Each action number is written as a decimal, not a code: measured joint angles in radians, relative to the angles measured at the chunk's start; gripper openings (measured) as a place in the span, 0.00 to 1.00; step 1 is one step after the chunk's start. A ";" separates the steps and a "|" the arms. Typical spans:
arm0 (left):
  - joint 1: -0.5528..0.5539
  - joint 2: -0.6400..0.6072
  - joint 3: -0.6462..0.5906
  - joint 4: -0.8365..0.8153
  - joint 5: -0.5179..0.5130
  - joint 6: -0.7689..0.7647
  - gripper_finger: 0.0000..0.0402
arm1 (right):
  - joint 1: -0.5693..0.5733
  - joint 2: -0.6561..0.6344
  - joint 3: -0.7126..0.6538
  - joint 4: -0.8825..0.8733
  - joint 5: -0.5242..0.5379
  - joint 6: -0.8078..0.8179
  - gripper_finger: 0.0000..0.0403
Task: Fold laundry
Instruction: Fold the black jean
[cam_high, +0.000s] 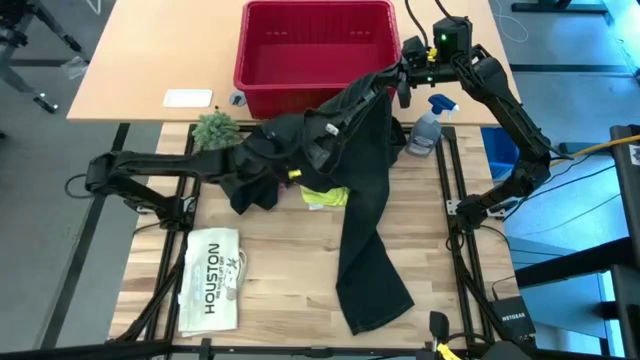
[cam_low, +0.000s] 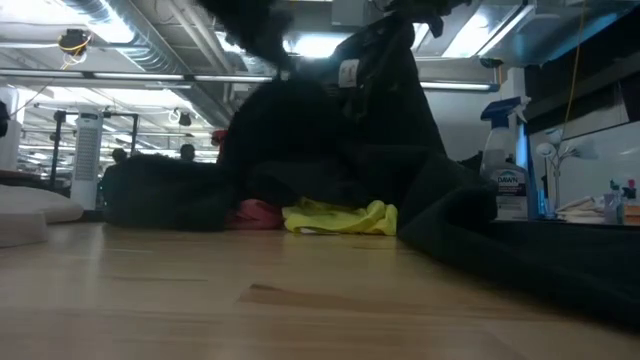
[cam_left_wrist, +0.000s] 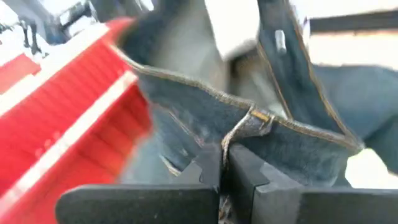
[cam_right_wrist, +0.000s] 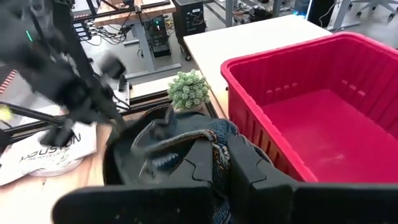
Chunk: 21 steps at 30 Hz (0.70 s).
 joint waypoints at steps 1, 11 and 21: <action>0.000 -0.022 0.023 -0.018 0.000 0.016 0.00 | 0.000 0.000 0.000 -0.005 -0.003 0.000 0.03; -0.005 -0.237 0.259 -0.200 0.045 0.007 0.00 | 0.000 -0.074 0.001 -0.035 -0.132 -0.007 0.03; -0.044 -0.357 0.387 -0.200 0.344 -0.034 0.00 | 0.001 -0.211 0.001 -0.046 -0.309 0.030 0.03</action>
